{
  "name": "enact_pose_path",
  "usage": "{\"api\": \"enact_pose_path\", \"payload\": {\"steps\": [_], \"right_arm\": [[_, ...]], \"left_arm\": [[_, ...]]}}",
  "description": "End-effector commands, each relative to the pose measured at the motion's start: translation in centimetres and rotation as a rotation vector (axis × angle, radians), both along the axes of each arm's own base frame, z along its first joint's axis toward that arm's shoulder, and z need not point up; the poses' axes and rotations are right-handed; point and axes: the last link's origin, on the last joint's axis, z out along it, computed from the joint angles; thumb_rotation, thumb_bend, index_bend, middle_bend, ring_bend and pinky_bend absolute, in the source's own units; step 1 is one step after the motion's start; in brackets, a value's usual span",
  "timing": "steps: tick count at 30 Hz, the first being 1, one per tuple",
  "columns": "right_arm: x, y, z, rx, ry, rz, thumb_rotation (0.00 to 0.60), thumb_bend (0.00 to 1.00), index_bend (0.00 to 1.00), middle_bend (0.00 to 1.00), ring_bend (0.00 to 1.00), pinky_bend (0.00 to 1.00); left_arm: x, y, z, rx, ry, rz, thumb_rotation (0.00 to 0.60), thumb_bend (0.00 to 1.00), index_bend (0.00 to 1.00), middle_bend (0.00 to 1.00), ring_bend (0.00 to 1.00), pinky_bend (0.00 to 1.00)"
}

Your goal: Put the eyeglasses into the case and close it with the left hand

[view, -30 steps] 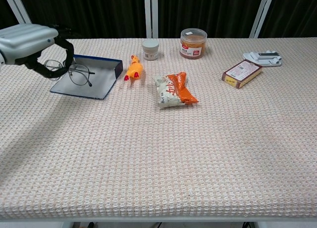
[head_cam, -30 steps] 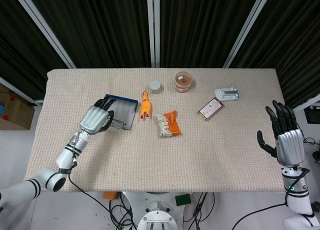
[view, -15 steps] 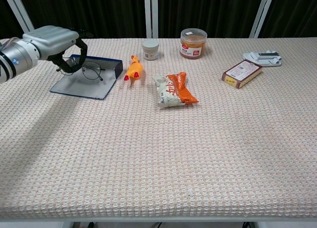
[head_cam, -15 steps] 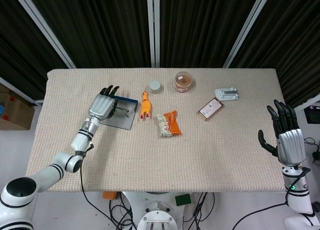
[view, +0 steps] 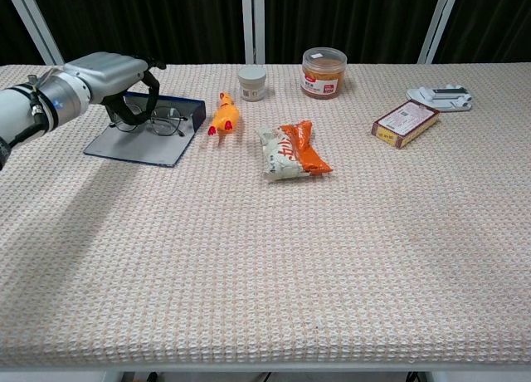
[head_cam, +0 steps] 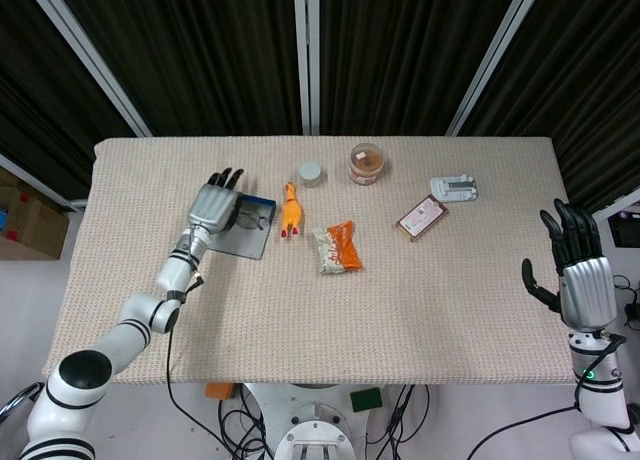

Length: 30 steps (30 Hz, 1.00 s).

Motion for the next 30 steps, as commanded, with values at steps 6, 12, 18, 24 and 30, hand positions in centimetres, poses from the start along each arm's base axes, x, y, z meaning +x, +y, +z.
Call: {"api": "enact_pose_path", "payload": {"steps": [6,12,18,24,30], "right_arm": [[-0.1,-0.1,-0.1,0.004,0.003,-0.006,0.6,0.52,0.0,0.0,0.0,0.0],[0.0,-0.2,0.0,0.004,0.008,-0.007,0.6,0.52,0.0,0.0,0.0,0.0],[0.0,-0.2,-0.1,0.009,0.01,-0.008,0.6,0.52,0.0,0.0,0.0,0.0],[0.2,-0.1,-0.1,0.007,0.012,-0.003,0.6,0.52,0.0,0.0,0.0,0.0],[0.0,0.1,0.0,0.005,0.014,-0.009,0.6,0.52,0.0,0.0,0.0,0.0]], "left_arm": [[0.7,0.4,0.0,0.018,0.025,-0.047,0.6,0.39,0.62,0.02,0.0,0.13],[0.7,0.5,-0.1,0.006,0.04,-0.061,0.6,0.38,0.44,0.02,0.0,0.13],[0.5,0.3,0.0,0.007,0.043,-0.074,0.6,0.38,0.23,0.01,0.0,0.14],[0.5,0.1,0.4,0.026,0.026,-0.088,0.6,0.38,0.19,0.01,0.0,0.14],[-0.3,-1.5,1.3,0.073,-0.026,-0.128,0.6,0.36,0.27,0.0,0.0,0.14]]}}
